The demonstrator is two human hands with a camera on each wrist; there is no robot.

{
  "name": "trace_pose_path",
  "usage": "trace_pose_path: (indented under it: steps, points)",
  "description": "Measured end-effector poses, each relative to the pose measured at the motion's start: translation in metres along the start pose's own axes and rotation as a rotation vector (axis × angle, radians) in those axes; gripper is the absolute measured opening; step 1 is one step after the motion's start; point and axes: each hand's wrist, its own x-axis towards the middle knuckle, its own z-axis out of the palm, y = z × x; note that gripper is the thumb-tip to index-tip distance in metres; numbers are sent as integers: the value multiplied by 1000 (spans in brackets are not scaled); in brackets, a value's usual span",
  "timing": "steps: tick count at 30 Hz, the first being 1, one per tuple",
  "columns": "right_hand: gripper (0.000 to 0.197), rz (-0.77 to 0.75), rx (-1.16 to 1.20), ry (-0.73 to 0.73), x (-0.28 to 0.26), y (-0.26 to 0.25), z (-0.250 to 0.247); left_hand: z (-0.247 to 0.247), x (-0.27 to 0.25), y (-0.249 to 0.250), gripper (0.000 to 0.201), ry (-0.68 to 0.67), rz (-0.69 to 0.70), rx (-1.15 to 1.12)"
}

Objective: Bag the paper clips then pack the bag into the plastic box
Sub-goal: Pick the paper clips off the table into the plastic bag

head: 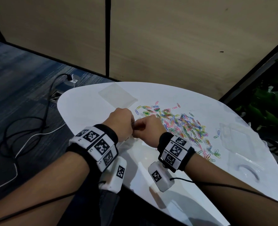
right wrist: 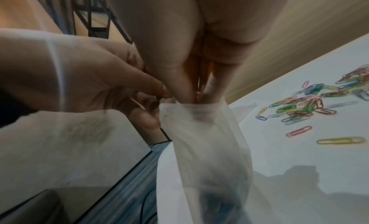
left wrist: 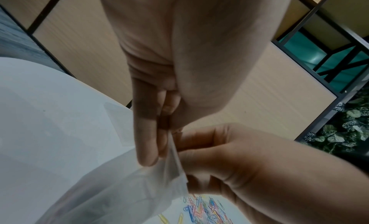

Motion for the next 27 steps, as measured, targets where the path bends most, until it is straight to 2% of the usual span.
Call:
trace_pose_path:
  steps: [4,8,10,12,15,16,18,20,23,27]
  points:
    - [19,-91,-117,42,3,-2,3,-1,0,-3,28,14,1,-7]
    - [21,-219,-184,-49,3,-1,4,-4,3,-7,29,22,-12,-16]
    - [21,-191,-67,-95,3,-2,-2,-5,3,-8,28,27,-20,-28]
    - [19,-106,165,-69,5,-4,-9,-4,3,-9,27,36,-18,-31]
    - [19,43,392,164,19,6,-26,-7,3,-12,34,52,-49,-16]
    - [20,71,355,226,26,15,-30,-8,4,-13,35,57,-59,-16]
    - [25,65,23,206,39,38,-36,-10,3,-15,33,65,-73,-17]
    - [36,12,-377,6,45,58,-29,-11,3,-16,31,64,-80,3]
    - [54,-98,-655,-271,40,81,4,-10,4,-15,32,50,-73,35]
    - [68,-139,-932,-353,14,119,30,-10,7,-12,31,34,-69,92]
